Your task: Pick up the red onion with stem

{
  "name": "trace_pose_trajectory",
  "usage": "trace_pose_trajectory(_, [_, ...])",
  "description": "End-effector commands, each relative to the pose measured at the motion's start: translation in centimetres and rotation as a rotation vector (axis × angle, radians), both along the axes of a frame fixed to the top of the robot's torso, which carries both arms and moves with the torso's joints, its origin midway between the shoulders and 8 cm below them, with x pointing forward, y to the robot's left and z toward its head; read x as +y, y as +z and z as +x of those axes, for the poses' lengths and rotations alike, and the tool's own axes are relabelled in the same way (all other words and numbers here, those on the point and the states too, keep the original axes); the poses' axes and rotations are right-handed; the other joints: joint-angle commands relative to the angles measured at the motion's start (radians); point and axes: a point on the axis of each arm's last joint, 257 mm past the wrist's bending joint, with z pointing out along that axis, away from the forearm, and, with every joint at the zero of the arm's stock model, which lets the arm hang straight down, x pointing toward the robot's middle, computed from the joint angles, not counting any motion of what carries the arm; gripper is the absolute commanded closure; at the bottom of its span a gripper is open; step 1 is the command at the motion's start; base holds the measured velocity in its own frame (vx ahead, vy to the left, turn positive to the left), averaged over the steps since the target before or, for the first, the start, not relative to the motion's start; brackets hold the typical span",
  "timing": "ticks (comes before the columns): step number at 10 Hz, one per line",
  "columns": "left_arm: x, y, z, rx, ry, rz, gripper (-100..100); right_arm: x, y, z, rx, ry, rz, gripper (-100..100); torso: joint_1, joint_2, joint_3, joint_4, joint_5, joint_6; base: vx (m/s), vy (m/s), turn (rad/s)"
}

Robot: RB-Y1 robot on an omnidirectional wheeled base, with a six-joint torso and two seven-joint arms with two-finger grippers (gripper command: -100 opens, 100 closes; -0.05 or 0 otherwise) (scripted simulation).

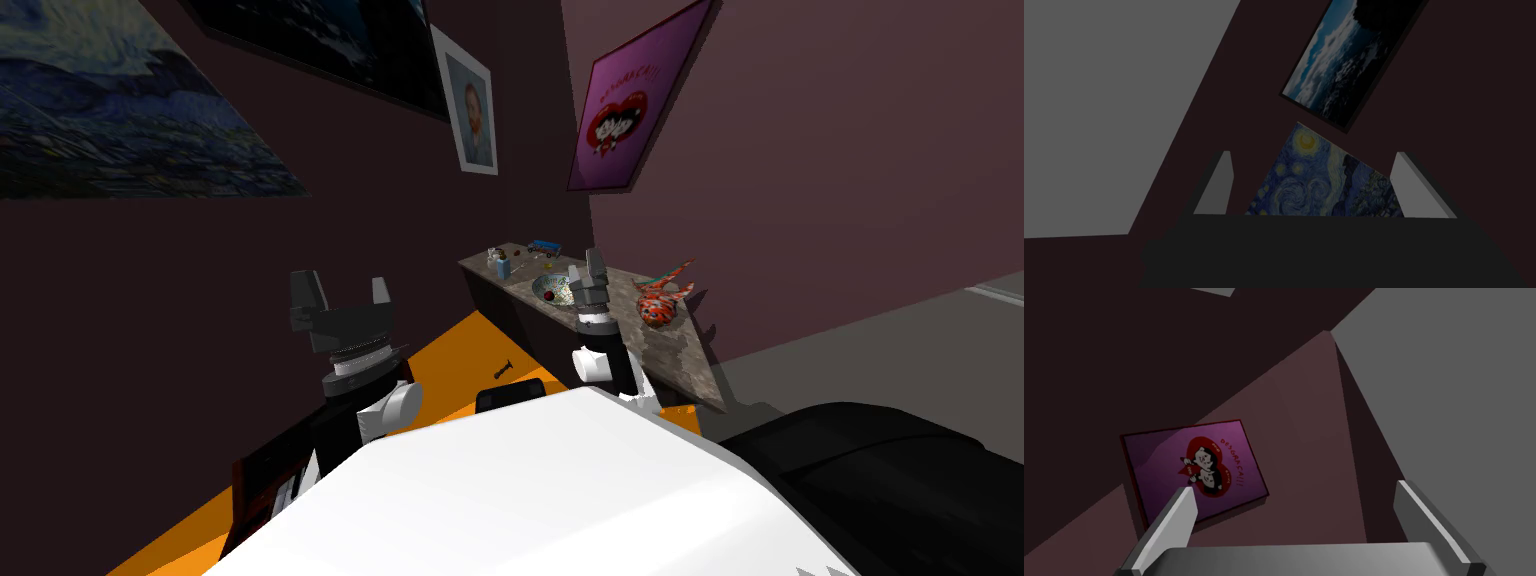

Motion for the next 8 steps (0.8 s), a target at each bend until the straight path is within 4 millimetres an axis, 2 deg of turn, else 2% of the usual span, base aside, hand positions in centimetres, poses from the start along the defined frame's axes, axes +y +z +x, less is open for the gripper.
trace_pose_trajectory(1, [0.0,0.0,0.0,0.0,0.0,0.0,0,0.3,-0.7,0.4,0.02,-0.012,-0.071,-100,0.0,0.0,0.0,0.0,0.0,0.0,-0.044,-0.038,0.077])
trace_pose_trajectory(8, [0.0,0.0,0.0,0.0,0.0,0.0,0,1.3,-4.5,2.1,0.091,-0.068,-0.418,-100,-0.007,0.005,0.003,0.001,-0.001,0.0,-0.071,-0.075,0.077])
